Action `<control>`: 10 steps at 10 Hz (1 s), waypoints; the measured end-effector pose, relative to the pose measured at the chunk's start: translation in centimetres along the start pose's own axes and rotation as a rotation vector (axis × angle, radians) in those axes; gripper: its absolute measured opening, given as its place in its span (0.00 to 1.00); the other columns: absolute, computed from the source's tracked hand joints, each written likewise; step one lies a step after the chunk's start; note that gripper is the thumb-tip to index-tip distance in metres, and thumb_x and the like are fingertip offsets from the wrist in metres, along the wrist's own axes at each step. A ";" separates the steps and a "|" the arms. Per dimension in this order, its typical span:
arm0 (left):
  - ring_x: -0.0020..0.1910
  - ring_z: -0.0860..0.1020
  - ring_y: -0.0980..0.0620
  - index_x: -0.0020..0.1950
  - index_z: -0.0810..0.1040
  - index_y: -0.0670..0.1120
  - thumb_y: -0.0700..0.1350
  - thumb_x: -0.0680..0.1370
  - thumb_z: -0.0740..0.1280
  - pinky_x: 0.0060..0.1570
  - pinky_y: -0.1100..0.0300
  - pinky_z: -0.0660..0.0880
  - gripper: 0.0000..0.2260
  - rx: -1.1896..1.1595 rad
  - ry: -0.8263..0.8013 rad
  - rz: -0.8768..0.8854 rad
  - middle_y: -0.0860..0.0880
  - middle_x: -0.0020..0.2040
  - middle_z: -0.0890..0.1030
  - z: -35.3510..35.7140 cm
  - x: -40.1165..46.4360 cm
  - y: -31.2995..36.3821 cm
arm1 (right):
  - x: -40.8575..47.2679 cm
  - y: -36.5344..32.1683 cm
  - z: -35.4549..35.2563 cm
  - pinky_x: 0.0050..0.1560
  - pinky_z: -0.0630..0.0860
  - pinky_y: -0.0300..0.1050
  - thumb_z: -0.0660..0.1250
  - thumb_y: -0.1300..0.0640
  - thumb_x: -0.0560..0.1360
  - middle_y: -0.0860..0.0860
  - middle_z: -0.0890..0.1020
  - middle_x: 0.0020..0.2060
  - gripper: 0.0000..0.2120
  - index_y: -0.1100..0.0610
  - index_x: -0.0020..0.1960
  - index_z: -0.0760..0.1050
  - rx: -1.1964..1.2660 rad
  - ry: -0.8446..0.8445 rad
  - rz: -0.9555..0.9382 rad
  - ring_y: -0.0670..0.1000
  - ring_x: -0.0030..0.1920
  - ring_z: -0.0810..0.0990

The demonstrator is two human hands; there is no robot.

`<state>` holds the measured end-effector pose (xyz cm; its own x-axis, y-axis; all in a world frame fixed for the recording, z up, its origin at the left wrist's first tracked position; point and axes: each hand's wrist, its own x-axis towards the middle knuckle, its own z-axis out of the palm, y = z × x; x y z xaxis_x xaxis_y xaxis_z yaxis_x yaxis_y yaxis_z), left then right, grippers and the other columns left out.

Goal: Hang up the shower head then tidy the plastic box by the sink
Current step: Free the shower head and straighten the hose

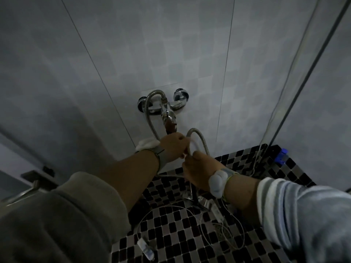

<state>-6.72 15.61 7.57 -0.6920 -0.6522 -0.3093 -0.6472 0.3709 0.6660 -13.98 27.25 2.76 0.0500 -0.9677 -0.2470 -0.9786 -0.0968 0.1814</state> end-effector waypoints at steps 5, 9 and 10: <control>0.59 0.75 0.42 0.68 0.70 0.50 0.53 0.81 0.63 0.55 0.58 0.68 0.17 0.309 -0.335 0.069 0.44 0.61 0.76 6.1 -1.6 -5.9 | -0.2 8.3 1.3 0.45 0.65 0.48 0.63 0.59 0.74 0.46 0.78 0.45 0.08 0.48 0.48 0.77 -0.307 0.687 -0.124 0.53 0.42 0.72; 0.58 0.75 0.43 0.69 0.74 0.40 0.50 0.83 0.60 0.52 0.59 0.67 0.19 0.430 -0.378 0.129 0.37 0.65 0.77 3.3 -0.5 -2.0 | 0.7 5.1 2.3 0.42 0.73 0.52 0.65 0.52 0.69 0.49 0.81 0.41 0.06 0.51 0.44 0.78 -0.210 0.437 -0.029 0.56 0.44 0.79; 0.67 0.74 0.42 0.71 0.72 0.41 0.47 0.85 0.57 0.64 0.54 0.70 0.18 0.242 -0.503 0.014 0.39 0.70 0.75 0.6 -0.6 -1.3 | 0.0 6.8 2.8 0.48 0.76 0.53 0.61 0.58 0.73 0.52 0.83 0.52 0.09 0.53 0.50 0.78 -0.080 0.578 -0.022 0.58 0.58 0.79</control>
<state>-5.66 15.94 6.43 -0.7298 -0.2727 -0.6269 -0.6510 0.5571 0.5156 -21.23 27.27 1.38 0.1930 -0.9330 0.3038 -0.9591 -0.1140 0.2593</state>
